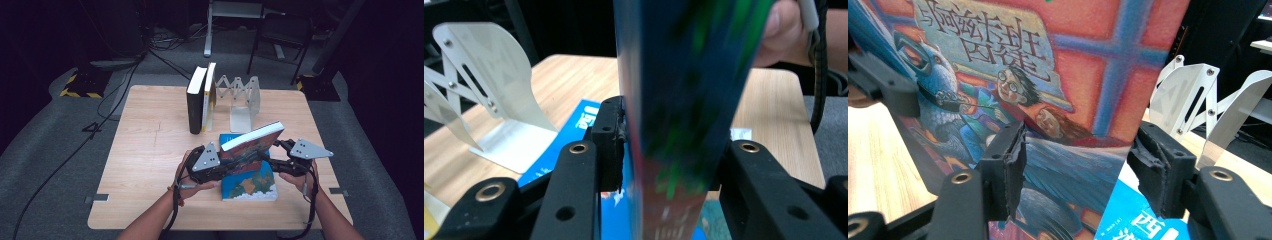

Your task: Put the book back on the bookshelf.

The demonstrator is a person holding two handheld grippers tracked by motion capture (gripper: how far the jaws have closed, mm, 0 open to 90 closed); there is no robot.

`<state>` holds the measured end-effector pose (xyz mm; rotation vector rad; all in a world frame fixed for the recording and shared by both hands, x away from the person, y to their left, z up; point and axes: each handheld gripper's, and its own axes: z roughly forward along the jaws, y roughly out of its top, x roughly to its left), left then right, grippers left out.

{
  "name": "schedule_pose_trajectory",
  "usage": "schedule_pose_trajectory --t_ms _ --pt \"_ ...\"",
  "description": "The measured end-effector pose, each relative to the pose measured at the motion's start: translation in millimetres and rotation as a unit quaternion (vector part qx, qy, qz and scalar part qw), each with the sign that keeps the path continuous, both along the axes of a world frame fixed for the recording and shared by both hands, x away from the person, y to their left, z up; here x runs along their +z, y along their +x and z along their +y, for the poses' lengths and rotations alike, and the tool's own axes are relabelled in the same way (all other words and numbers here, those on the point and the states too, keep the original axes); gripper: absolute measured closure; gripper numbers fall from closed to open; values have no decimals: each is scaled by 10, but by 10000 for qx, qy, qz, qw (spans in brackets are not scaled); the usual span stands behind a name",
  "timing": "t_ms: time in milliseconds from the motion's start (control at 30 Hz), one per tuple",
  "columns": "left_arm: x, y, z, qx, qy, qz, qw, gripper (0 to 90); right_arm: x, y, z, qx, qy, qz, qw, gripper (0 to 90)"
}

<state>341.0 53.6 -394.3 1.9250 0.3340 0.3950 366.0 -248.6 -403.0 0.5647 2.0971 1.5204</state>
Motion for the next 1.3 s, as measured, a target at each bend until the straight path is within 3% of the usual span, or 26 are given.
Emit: schedule_pose_trajectory --t_ms 267,300,400,533,733,1100,1300 --pt "112 35 -71 96 -133 -90 9998 644 -2 11 37 -59 -26 -2 10000 391" --pt "116 62 -88 114 -260 -13 9996 647 0 12 43 -58 -44 0 10000 388" --pt "131 80 -112 121 -332 -23 9994 663 1 11 53 -81 -39 15 10000 379" --pt "145 82 -123 142 -328 -48 9993 721 5 11 57 -86 -48 41 9999 368" --pt "150 70 -127 184 -309 -60 9993 731 -7 -1 28 -93 -92 136 9998 378" --pt "181 241 -74 602 -620 128 9962 735 -104 -31 -289 -474 -348 408 9974 374" --pt "323 372 -50 864 -550 -64 9947 736 -240 -74 -495 -598 -512 587 9952 368"
